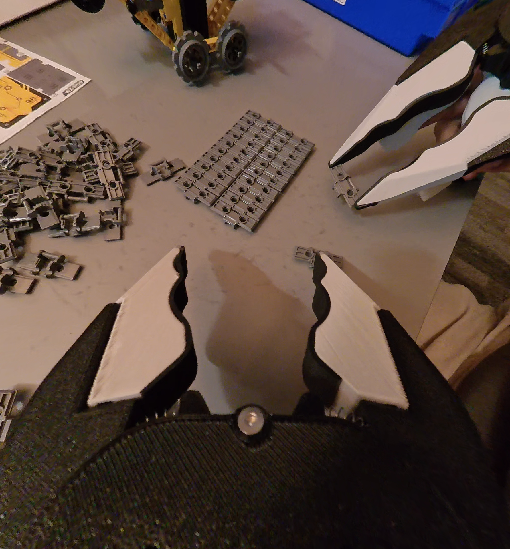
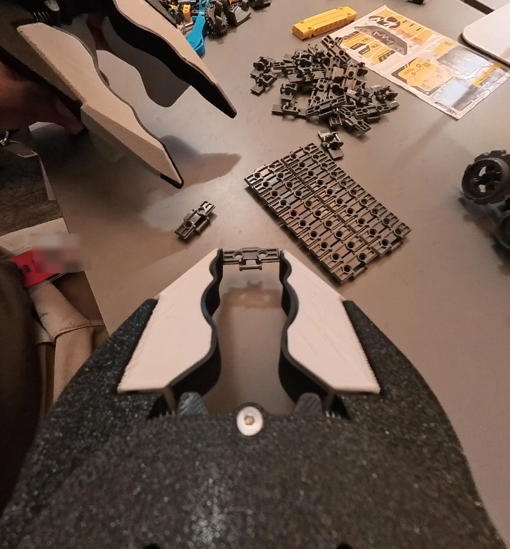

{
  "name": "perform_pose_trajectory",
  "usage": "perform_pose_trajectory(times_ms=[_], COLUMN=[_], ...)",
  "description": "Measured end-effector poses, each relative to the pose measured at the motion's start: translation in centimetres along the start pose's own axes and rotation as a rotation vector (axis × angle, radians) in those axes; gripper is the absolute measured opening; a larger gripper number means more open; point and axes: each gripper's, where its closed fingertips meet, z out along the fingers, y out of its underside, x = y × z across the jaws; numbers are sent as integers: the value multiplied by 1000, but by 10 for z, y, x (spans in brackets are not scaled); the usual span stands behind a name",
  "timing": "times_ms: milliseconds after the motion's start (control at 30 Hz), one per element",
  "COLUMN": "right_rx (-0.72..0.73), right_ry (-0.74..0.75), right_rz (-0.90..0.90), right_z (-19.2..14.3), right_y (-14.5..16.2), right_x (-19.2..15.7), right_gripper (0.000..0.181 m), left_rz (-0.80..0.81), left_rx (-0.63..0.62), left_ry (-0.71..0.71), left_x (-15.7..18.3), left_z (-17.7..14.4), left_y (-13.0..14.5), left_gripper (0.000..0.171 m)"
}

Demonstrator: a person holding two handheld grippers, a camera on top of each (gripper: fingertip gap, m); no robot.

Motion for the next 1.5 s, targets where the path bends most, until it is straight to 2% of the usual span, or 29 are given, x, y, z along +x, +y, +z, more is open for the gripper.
perform_pose_trajectory(times_ms=[367, 967, 1000, 1033, 1267, 1500], right_rx=[-27, -53, -52, -49, -55, -1], right_ry=[20, 20, 22, 28, 38, 12], right_rz=[-41, -63, -66, -71, -69, -44], right_z=[3, 5, 5, 5, 6, 0], right_y=[3, 7, 6, 6, 7, 0], right_x=[-2, -4, -4, -4, -2, -3], right_gripper=[37, 36, 13, 12, 13, 19], left_rz=[42, 16, 17, 18, 13, -2], left_rx=[-12, -27, -30, -31, -23, -8], left_ry=[13, 33, 33, 33, 40, 62], left_x=[6, 6, 6, 6, 6, 7], left_z=[1, 2, 3, 3, 2, 0], left_y=[2, 3, 4, 4, 3, 1], left_gripper=[82, 81, 81, 81, 81, 80])
